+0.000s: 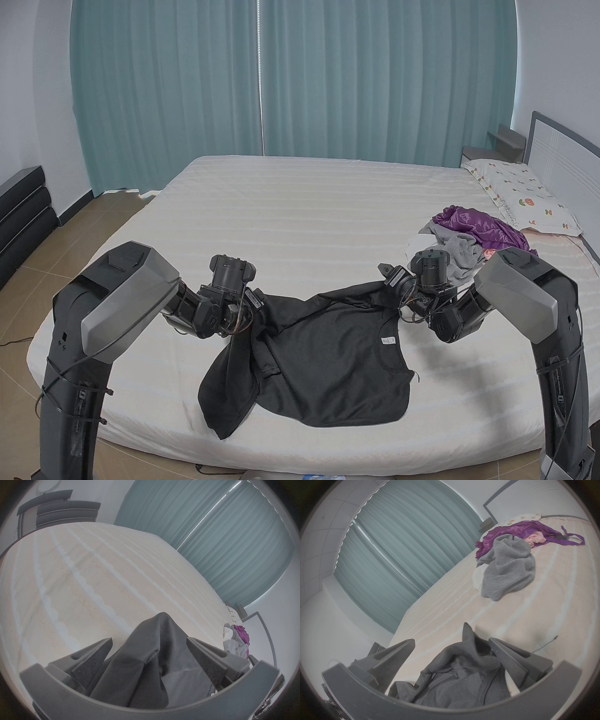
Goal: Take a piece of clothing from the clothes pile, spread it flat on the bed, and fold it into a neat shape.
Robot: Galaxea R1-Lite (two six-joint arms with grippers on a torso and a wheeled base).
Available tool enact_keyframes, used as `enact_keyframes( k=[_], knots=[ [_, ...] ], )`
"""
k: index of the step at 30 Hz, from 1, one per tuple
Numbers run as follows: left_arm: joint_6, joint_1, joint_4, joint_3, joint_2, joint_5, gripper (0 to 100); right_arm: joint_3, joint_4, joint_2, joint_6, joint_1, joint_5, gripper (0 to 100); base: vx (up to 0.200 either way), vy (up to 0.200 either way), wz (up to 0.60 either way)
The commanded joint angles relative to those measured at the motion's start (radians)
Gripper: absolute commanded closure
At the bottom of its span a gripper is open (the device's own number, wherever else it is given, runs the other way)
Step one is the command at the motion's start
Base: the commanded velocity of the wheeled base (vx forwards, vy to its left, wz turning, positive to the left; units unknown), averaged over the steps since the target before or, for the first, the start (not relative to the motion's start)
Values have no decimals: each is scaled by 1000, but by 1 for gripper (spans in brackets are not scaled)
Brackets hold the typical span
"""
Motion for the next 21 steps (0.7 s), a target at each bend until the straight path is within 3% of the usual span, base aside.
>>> enact_keyframes(
  k=[1, 5, 10, 13, 18, 21],
  knots=[
    [0, 40, 15, 20, -100, -17, 0, 73, -1, -74, 46, -21, 0, 0, 0, 0, 0],
    [-4, 77, 21, 53, -158, -23, 0, 149, -2, -145, 88, -34, 12, 0, 0, 0, 0],
    [-3, 83, 11, 195, -239, -66, 0, 272, -8, -220, 123, -35, 26, 0, 0, 0, 0],
    [-4, 55, -2, 338, -311, -98, 0, 399, -70, -270, 178, -25, 47, 0, 0, 0, 0],
    [-7, -18, -28, 445, -347, -89, 0, 545, -168, -313, 217, -25, 127, 0, 0, 0, 0],
    [-43, -63, -48, 484, -368, -87, 0, 622, -232, -315, 217, -20, 139, 0, 0, 0, 0]
  ],
)
